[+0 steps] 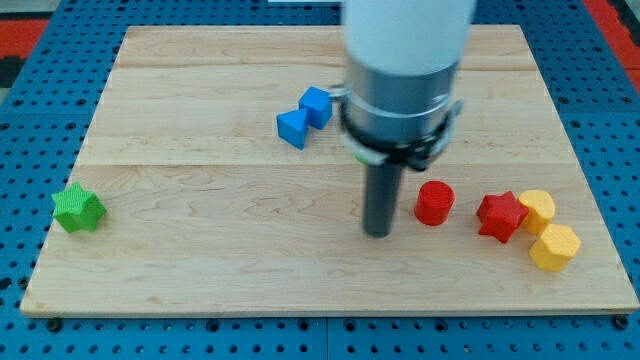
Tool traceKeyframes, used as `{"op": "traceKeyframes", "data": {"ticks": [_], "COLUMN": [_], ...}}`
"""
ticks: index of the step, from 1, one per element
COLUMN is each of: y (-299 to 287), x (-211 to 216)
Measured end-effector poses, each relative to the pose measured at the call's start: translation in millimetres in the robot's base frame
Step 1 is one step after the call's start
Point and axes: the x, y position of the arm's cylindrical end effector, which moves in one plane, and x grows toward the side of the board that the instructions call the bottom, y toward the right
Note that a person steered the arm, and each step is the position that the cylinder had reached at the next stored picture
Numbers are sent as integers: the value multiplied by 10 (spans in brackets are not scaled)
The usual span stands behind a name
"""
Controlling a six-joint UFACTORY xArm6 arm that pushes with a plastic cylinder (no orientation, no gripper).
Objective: Slide the green star towards top left
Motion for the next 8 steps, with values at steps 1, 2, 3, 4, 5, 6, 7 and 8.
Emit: {"op": "traceKeyframes", "data": {"ticks": [1, 2, 3, 4, 5, 6, 7, 8], "y": [591, -186, -1041, -1687, -2544, -3406, -3570, -3547], "x": [-165, 561, 982, 952, 682, 258, 26, -265]}}
